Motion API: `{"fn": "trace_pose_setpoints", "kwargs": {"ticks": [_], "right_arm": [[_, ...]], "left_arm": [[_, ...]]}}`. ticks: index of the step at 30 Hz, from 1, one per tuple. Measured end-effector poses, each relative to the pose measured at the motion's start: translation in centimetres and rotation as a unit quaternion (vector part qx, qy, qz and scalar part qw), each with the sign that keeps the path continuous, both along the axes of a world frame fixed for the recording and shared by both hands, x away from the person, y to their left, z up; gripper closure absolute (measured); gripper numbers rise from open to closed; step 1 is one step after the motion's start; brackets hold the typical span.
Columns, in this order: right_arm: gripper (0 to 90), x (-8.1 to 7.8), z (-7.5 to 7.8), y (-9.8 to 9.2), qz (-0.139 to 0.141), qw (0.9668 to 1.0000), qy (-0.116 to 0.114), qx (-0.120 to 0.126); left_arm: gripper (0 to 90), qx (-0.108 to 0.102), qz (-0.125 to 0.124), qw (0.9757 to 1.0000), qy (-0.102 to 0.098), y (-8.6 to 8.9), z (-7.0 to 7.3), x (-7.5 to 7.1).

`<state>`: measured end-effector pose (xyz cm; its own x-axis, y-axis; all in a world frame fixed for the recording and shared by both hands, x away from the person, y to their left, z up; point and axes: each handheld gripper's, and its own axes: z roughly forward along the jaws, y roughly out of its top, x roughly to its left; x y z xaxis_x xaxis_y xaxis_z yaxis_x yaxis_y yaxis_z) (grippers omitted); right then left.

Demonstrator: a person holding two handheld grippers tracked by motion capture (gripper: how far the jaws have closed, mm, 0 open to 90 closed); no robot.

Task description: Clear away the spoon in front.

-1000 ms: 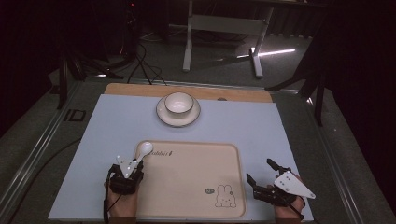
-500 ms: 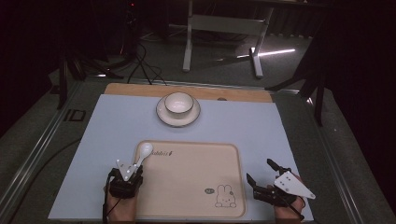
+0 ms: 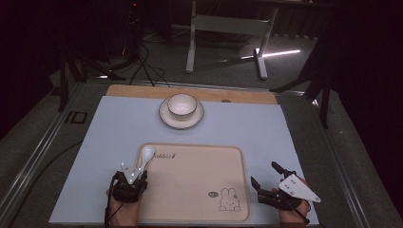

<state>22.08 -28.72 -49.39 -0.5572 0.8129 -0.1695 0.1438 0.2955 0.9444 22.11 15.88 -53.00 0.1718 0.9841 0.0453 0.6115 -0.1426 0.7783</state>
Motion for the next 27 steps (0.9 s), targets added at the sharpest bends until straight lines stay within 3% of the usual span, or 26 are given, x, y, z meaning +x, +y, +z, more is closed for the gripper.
{"fn": "trace_pose_setpoints", "kwargs": {"ticks": [6,10,18,25,27], "right_arm": [[12.3,0.0,0.0,0.0,-0.001,1.0,-0.001,0.0],[12.2,0.0,0.0,0.0,0.0,1.0,0.0,0.0],[12.2,0.0,-0.1,0.1,0.003,1.0,0.001,-0.003],[12.3,0.0,0.0,0.0,0.002,1.0,0.001,-0.004],[12.2,0.0,0.0,0.0,0.003,1.0,0.002,-0.004]], "left_arm": [[60.6,0.001,-0.002,1.0,0.001,0.0,0.1,0.0],[56.7,-0.002,-0.002,1.0,-0.009,0.2,0.4,0.0],[47.2,-0.009,0.003,0.9992,-0.04,0.8,2.2,-0.1],[41.3,-0.01,-0.009,0.9986,-0.051,0.9,3.3,0.2],[38.3,-0.011,-0.022,0.9974,-0.068,1.0,4.5,0.3]]}}
